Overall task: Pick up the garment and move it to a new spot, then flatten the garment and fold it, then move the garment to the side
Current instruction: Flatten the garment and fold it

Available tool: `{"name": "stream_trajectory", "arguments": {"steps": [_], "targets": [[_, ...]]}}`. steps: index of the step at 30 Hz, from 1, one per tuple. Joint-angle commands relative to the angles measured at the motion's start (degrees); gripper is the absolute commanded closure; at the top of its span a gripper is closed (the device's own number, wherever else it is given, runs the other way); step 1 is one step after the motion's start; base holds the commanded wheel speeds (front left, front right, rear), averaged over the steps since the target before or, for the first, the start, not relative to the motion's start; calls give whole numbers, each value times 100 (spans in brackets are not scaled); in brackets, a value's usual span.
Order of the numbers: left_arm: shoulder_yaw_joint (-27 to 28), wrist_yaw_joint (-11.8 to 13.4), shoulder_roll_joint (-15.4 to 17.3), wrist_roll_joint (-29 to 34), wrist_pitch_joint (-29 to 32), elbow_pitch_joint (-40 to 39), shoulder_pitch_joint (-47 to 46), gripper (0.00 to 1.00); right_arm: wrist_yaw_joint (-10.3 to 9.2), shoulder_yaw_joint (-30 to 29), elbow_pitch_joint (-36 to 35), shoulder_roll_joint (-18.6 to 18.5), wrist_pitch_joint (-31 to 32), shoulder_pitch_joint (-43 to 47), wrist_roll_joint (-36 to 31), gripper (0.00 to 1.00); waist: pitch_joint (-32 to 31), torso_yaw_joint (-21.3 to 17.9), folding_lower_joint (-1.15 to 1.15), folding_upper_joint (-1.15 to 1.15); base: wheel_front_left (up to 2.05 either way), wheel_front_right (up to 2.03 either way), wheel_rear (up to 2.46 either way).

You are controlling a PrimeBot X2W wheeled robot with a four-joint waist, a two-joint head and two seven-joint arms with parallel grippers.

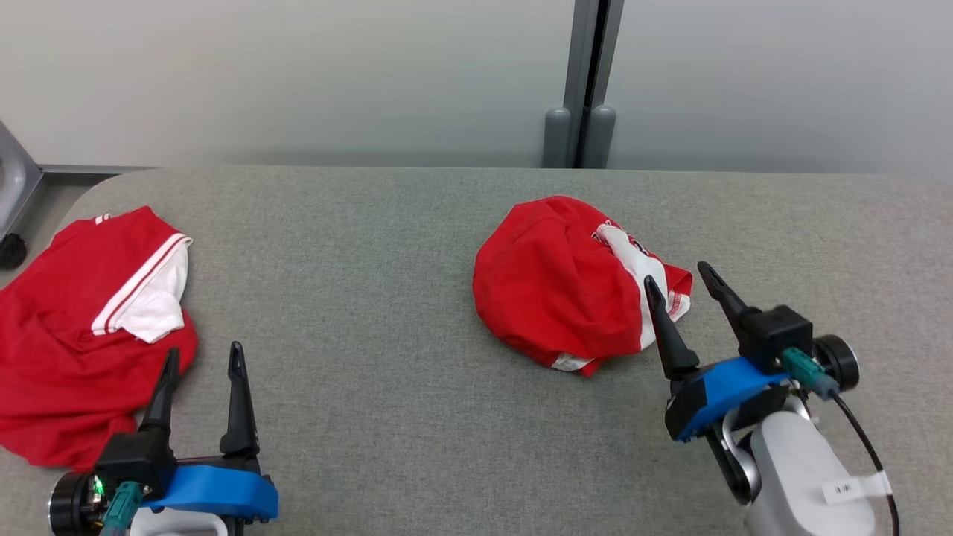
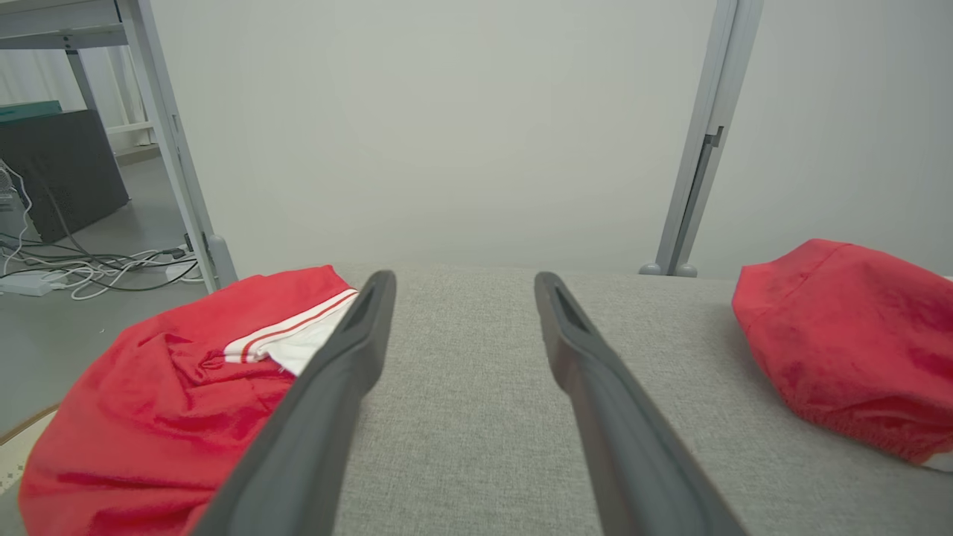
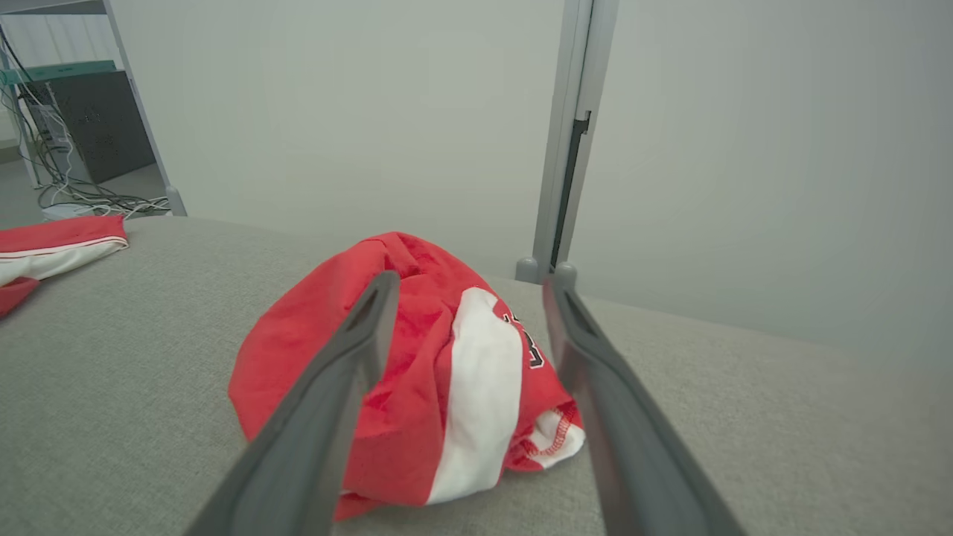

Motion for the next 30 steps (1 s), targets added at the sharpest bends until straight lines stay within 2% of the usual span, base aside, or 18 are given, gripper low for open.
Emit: {"name": "stream_trajectory", "arguments": {"steps": [1, 10, 15, 16, 18, 21, 26, 30], "targets": [[-23, -10, 2, 10, -27, -21, -100, 0, 3, -8, 237, -29, -22, -215, -85, 0, 83, 71, 0, 0, 0, 0, 0], [-130, -55, -35, -23, -28, -33, -403, 0, 3, -263, 2134, -125, -22, -1343, -356, 0, 439, 376, 0, 0, 0, 0, 0], [-189, -60, -55, -34, -28, -7, -529, 0, 3, -388, 2797, -110, -22, -1600, -173, 0, 603, 486, 0, 0, 0, 0, 0], [-197, -63, -60, -41, -28, 0, -549, 0, 3, -394, 2880, -93, -23, -1631, -75, 19, 622, 499, 0, 0, 0, 0, 0], [-203, -60, -61, -49, -28, 21, -572, 0, 3, -313, 3100, -65, -22, -1684, 53, 100, 644, 511, 0, 0, 0, 0, 0], [-201, -67, -72, -59, -28, 38, -620, 0, 3, -238, 2929, -56, -25, -1774, 287, 100, 646, 505, 0, 0, 0, 0, 0], [-171, -73, -81, -56, -28, 50, -575, 0, 3, 20, 2174, -28, -24, -1613, 497, 100, 527, 464, 0, 0, 0, 0, 0], [-163, -78, -87, -55, -27, 40, -534, 0, 3, 567, 1423, -15, -21, -1472, 665, 100, 442, 472, 0, 0, 0, 0, 0]]}}
